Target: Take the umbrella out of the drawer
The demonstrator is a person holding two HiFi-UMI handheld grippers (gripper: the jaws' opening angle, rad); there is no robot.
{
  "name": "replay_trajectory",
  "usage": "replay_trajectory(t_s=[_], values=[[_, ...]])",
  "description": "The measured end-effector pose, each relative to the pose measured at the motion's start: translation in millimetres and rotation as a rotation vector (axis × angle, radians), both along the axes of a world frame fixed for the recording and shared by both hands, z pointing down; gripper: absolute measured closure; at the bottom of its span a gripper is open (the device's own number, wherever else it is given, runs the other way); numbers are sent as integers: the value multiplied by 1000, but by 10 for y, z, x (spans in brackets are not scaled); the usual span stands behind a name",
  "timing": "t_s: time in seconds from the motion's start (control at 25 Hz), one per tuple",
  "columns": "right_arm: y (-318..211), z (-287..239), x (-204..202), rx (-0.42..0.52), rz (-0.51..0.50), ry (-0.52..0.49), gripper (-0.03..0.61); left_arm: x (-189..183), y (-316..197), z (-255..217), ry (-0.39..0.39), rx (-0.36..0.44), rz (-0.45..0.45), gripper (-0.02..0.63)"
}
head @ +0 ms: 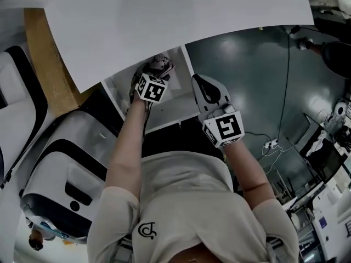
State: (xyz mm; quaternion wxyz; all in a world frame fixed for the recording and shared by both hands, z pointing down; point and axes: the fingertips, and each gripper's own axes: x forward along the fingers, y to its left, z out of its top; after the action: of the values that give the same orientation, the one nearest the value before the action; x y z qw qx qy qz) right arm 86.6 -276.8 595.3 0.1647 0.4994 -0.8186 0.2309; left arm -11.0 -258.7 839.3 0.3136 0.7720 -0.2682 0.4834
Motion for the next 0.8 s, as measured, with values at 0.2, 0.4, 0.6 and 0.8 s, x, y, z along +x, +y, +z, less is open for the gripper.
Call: replay_trajectory(t_s=[0.2,0.4,0.6,0.8], values=[[-13,54,57,-15,30,-6,571,-51,-72,-5,3,25,-39,247],[-13,71,108,-26,52,-25,571,-69,-85,-48,6,22,-43,341],[-13,-20,94,-19,40,-32,571,-84,-85,-201,27,25,-30,364],[101,-211,90,-4,13,-26,571,-90,-105,-645,83,115,-58,371]])
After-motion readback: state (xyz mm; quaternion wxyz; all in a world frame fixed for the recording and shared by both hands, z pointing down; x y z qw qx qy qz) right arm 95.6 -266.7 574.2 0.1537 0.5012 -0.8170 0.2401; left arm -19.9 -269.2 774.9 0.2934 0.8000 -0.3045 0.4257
